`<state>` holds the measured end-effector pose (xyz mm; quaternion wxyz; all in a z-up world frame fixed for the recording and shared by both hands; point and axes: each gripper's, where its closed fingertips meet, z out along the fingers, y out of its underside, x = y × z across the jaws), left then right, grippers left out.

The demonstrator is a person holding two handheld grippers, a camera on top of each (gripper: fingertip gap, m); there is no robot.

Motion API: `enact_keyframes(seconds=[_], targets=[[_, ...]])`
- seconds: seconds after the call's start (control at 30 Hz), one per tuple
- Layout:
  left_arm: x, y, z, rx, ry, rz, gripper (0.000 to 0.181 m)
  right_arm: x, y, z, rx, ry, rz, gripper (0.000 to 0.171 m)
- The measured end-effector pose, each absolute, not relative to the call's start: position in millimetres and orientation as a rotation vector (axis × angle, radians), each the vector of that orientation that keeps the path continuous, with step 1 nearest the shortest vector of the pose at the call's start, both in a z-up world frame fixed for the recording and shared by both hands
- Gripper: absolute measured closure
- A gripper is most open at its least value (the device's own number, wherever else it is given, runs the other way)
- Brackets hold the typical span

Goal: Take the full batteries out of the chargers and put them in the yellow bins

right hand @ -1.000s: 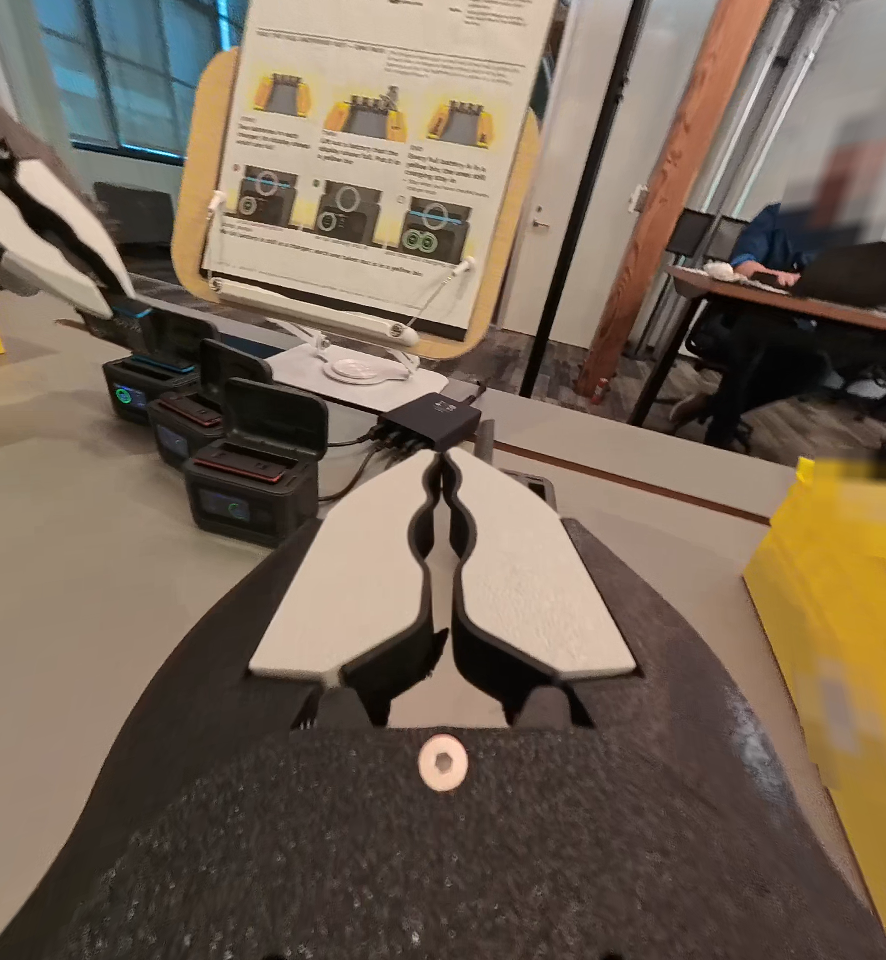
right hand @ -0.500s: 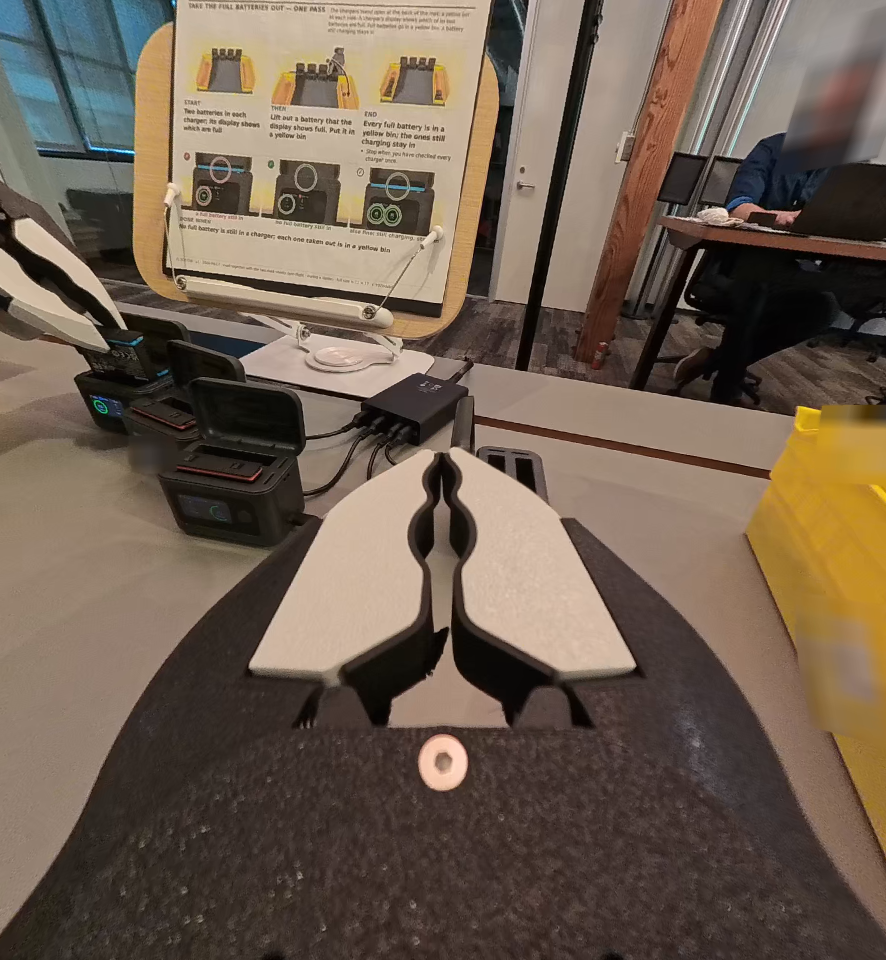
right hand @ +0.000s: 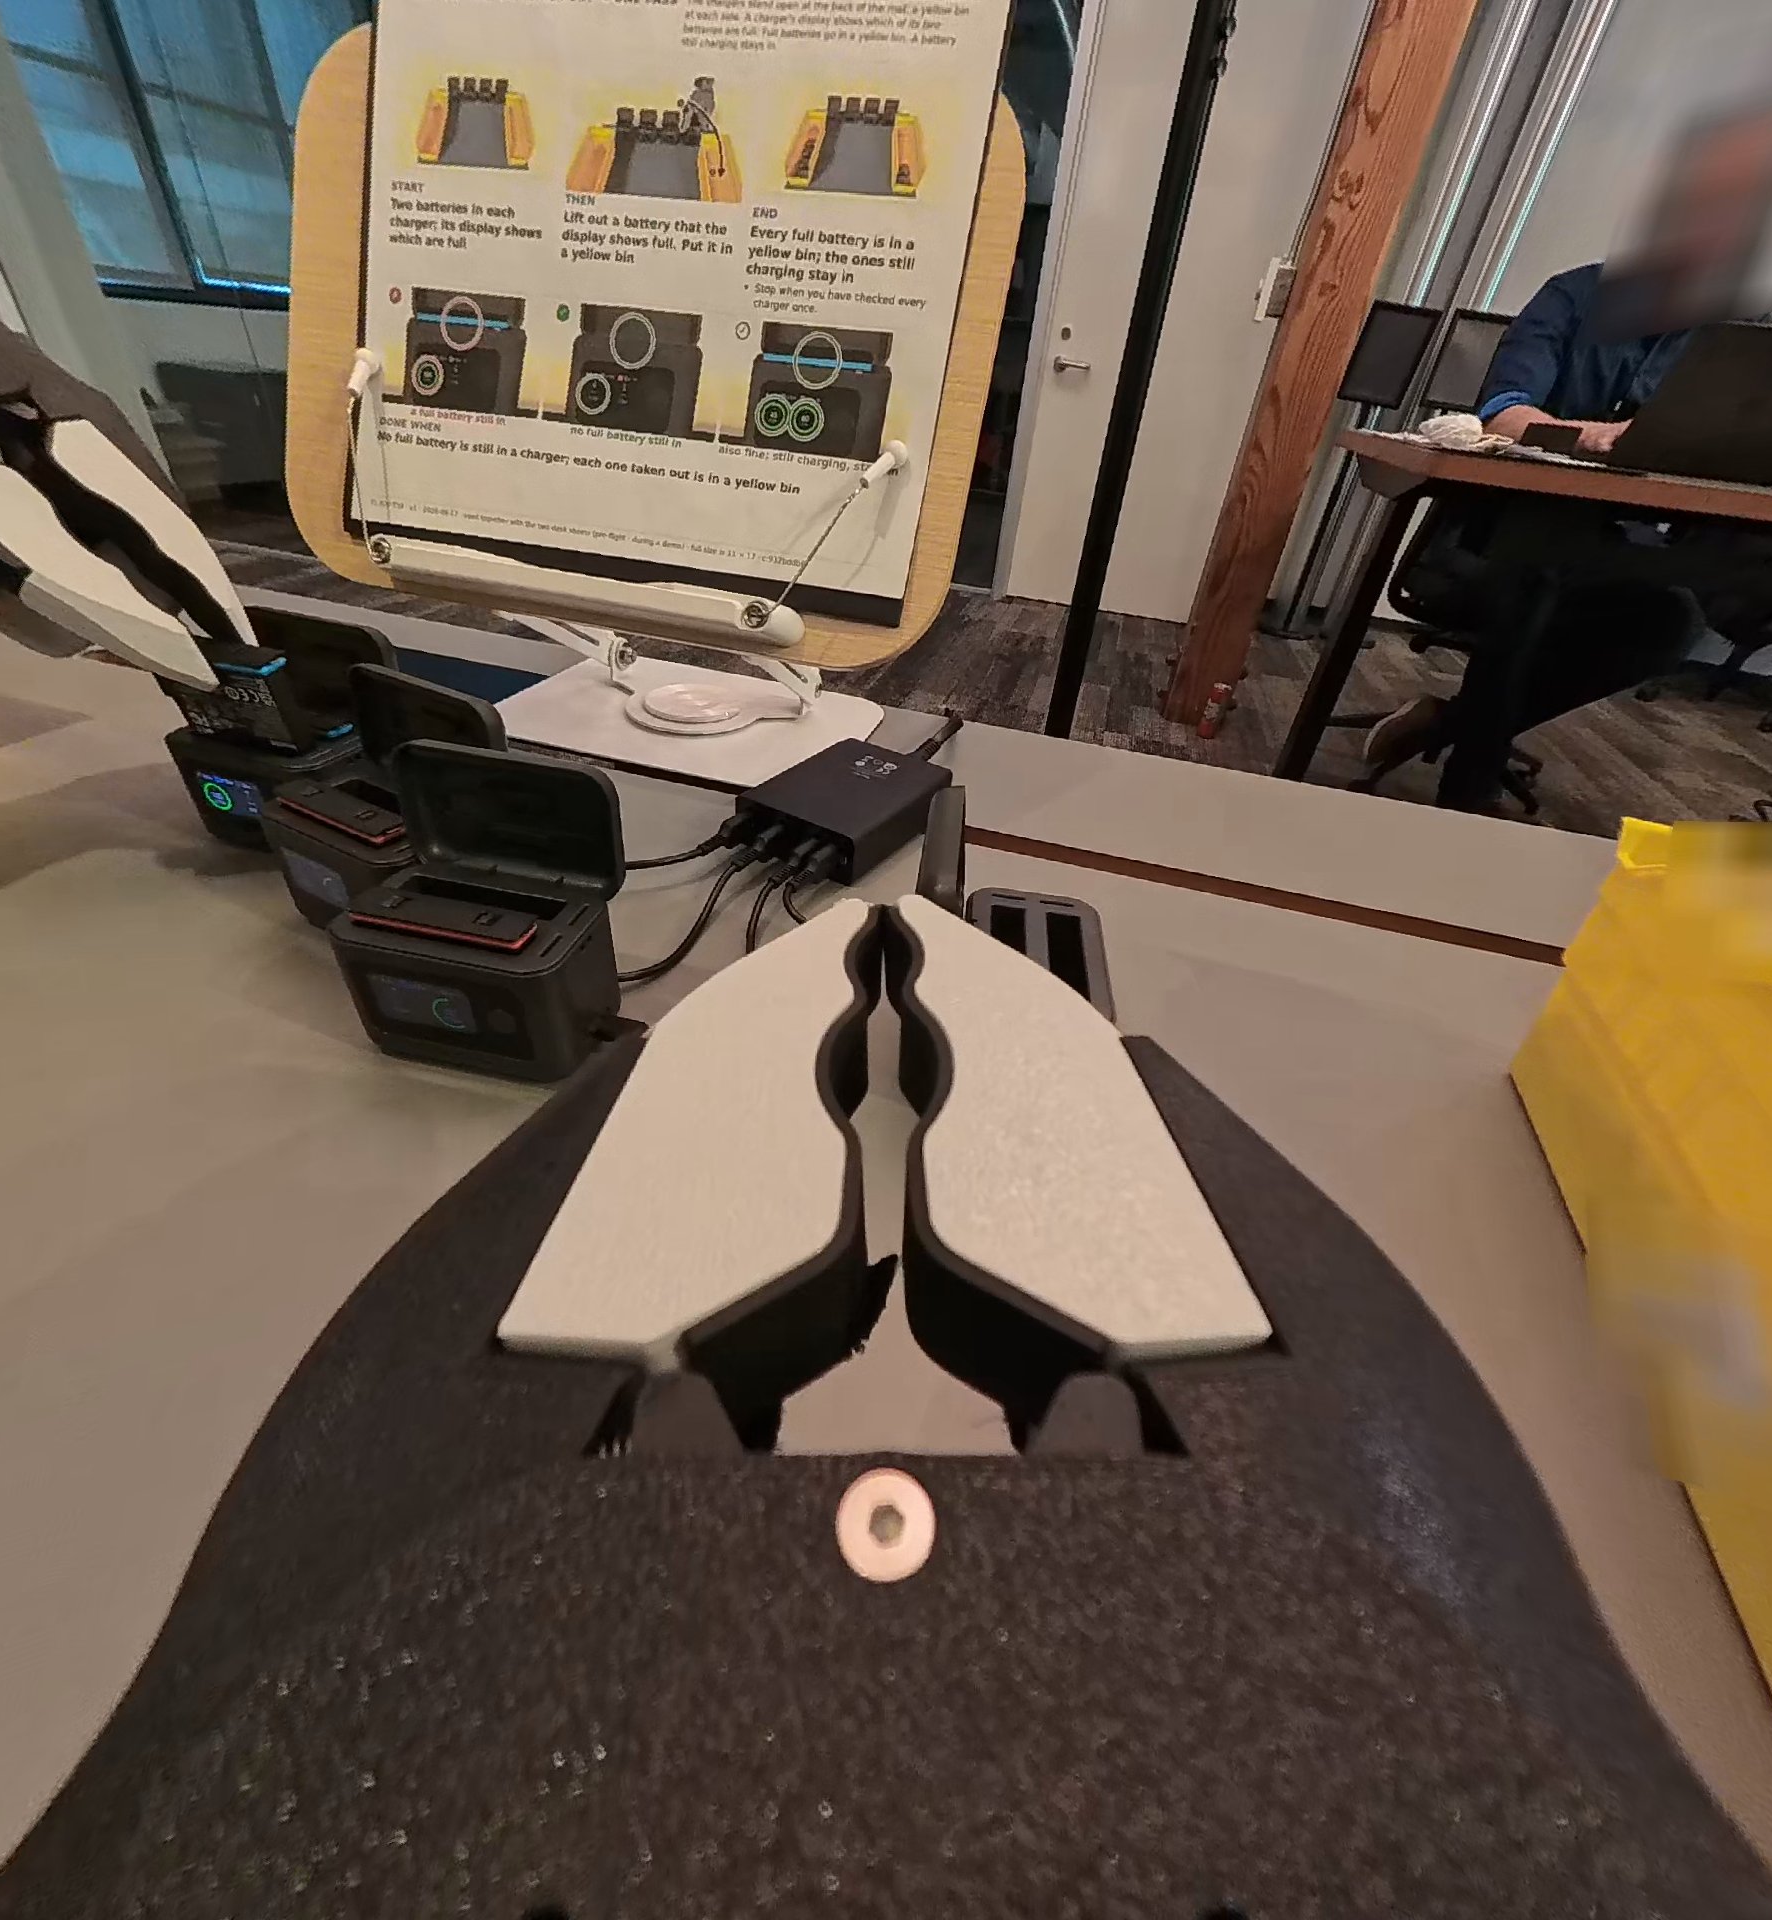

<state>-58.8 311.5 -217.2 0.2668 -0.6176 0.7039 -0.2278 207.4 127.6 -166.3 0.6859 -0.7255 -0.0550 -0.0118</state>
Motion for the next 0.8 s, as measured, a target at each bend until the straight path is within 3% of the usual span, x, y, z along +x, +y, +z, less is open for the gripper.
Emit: enact_keyframes(seconds=[0.8], targets=[[-56.4, 310.4, -235.1, -1.716, 1.992, -0.613, 0.163, 202.6, 129.3, -172.2, -1.639, -0.149, -0.014, 0.171]])
